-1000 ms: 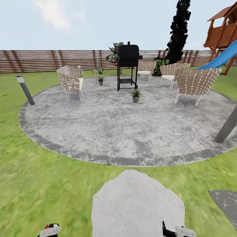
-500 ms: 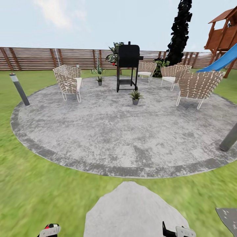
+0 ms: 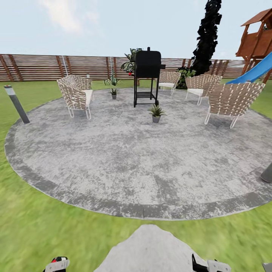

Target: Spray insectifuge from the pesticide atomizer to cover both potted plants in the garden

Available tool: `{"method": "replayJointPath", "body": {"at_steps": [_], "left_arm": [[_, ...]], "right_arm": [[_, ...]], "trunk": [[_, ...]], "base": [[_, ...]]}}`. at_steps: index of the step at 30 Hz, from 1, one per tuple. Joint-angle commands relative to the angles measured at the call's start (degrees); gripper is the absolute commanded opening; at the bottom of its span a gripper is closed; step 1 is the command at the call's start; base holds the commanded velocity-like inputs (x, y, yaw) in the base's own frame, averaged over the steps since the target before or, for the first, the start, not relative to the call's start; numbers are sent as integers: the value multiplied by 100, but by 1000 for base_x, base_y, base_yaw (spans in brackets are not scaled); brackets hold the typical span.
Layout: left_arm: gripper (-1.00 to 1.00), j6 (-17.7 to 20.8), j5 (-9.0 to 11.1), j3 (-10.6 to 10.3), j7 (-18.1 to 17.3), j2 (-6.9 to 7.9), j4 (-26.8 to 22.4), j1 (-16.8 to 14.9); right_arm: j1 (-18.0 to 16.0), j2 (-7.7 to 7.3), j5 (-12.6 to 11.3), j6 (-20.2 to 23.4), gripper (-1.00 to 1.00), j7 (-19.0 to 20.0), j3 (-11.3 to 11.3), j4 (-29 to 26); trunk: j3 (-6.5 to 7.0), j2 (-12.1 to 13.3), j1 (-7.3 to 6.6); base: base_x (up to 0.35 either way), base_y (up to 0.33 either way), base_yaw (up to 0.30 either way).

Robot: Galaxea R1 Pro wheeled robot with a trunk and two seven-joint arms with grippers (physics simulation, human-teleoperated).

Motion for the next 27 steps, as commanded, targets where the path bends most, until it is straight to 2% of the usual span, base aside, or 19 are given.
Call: {"method": "replayJointPath", "body": {"at_steps": [1, 27], "left_arm": [[-100, -13, 10, 48, -60, -2, 5, -4], [-100, -11, 6, 47, -60, -9, 6, -4]], "right_arm": [[-3, -11, 20, -15, 100, -15, 0, 8], [-3, -22, 26, -14, 100, -14, 11, 12]], "trunk": [[-5, -2, 2], [-5, -2, 2]], "base": [[339, 0, 0], [339, 0, 0]]}}
